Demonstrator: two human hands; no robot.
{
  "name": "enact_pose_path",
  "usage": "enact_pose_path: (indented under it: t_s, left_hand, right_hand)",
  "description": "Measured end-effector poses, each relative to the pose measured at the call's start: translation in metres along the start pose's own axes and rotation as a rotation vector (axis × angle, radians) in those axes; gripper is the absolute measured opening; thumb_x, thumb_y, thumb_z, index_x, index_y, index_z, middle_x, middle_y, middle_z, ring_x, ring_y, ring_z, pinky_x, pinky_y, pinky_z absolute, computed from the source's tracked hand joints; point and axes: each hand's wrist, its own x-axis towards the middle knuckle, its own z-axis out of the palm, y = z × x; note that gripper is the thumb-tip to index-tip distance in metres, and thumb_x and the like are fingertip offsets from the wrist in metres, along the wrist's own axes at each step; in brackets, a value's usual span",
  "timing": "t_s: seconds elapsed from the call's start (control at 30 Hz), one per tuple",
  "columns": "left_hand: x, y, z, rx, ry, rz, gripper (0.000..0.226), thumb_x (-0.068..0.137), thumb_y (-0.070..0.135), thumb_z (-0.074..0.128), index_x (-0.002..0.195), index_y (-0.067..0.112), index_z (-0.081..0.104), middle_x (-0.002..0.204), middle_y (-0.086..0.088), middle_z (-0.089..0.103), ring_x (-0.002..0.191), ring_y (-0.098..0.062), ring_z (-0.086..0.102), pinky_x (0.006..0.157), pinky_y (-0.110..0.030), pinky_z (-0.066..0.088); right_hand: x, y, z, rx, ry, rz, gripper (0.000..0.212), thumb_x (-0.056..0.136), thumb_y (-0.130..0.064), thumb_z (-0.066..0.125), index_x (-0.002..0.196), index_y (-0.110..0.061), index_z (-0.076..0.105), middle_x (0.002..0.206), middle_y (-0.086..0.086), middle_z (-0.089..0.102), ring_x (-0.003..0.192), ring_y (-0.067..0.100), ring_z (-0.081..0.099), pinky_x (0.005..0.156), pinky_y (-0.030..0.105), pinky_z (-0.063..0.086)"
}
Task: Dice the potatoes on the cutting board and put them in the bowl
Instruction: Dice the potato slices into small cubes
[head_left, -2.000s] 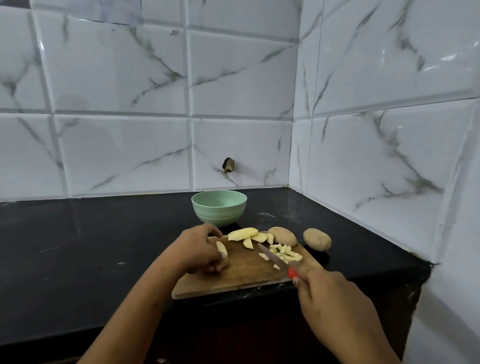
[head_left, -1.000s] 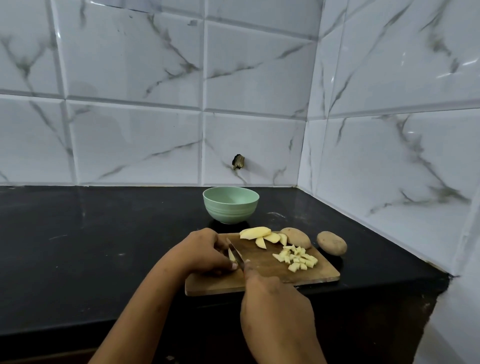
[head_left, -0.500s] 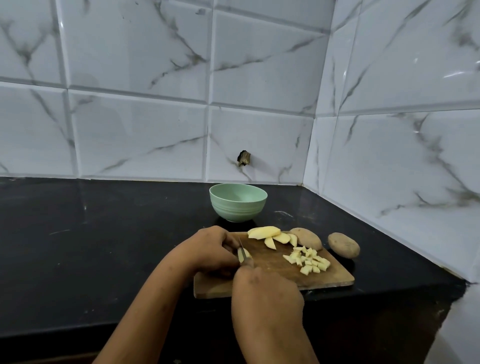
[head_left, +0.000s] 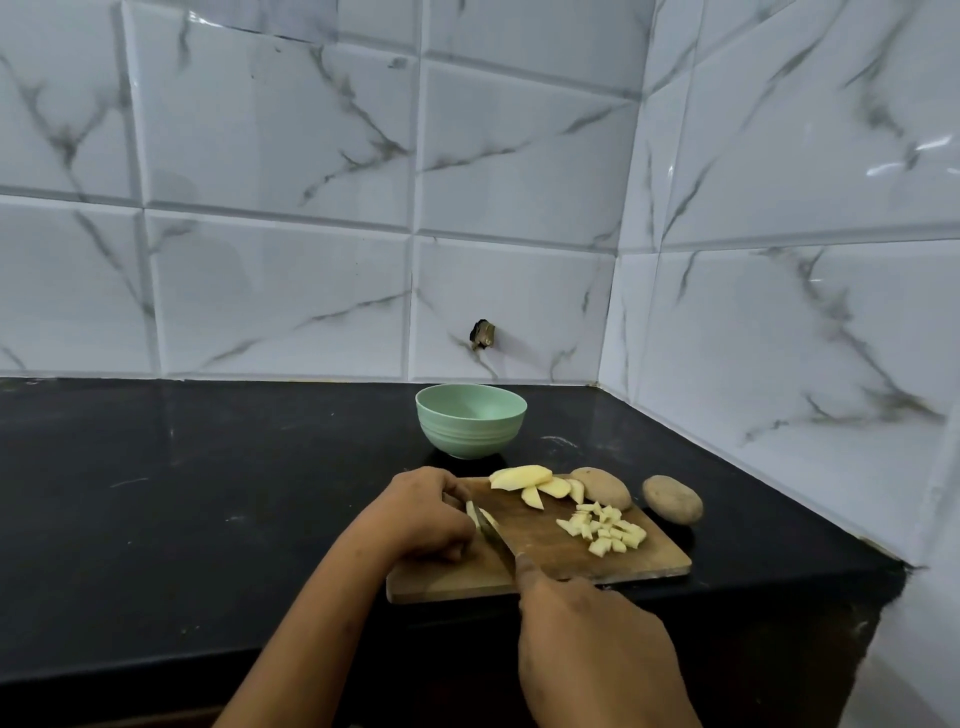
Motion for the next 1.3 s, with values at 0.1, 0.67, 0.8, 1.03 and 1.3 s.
enact_pose_path:
  t_s: [0.1,0.67,0.8,1.03,1.3]
  left_hand:
    - [0.0,0.0,-0.001,0.028,-0.007,0.012,0.043,0.082,0.004,0.061,0.121,0.021,0.056,0.086,-0.002,0.064,0.057,-0.006,0.064,0.054,-0.015,0.05]
    - [0.008,0.008,-0.007,0.542,-0.081,0.082,0.026,0.086,0.047,0.062,0.101,0.028,0.052,0.095,0.008,0.052,0.082,-0.007,0.05,0.063,-0.021,0.041]
    - [0.007,0.003,0.003,0.548,-0.071,0.217,0.019,0.086,0.044,0.063,0.081,0.028,0.054,0.083,0.013,0.052,0.076,-0.003,0.046,0.066,-0.02,0.036]
    - [0.007,0.008,0.018,0.476,-0.06,0.409,0.01,0.084,0.036,0.069,0.086,0.029,0.062,0.083,0.015,0.052,0.074,0.0,0.047,0.063,-0.011,0.035]
    - [0.023,0.004,0.031,0.614,0.063,0.449,0.034,0.089,0.047,0.057,0.121,0.034,0.06,0.119,0.013,0.056,0.113,-0.006,0.045,0.098,-0.027,0.039]
  right_hand:
    - [-0.002,0.012,-0.001,0.088,0.149,-0.004,0.046,0.101,-0.024,0.039,0.145,-0.032,0.029,0.118,0.0,0.06,0.106,0.017,0.058,0.07,0.029,0.04]
    - [0.005,0.073,0.013,0.468,0.308,0.084,0.041,0.102,-0.037,0.035,0.143,-0.042,0.038,0.093,-0.018,0.054,0.075,0.001,0.054,0.066,0.019,0.047]
    - [0.006,0.076,0.017,0.492,0.291,0.097,0.042,0.101,-0.039,0.036,0.143,-0.042,0.037,0.105,-0.017,0.057,0.079,0.002,0.055,0.064,0.018,0.043]
    - [0.008,0.083,0.021,0.514,0.232,0.094,0.04,0.101,-0.039,0.037,0.14,-0.044,0.04,0.101,-0.017,0.058,0.079,0.003,0.056,0.066,0.021,0.048]
    - [0.005,0.085,0.018,0.562,0.211,0.101,0.042,0.1,-0.04,0.039,0.142,-0.044,0.037,0.108,-0.018,0.057,0.083,0.001,0.057,0.068,0.016,0.046]
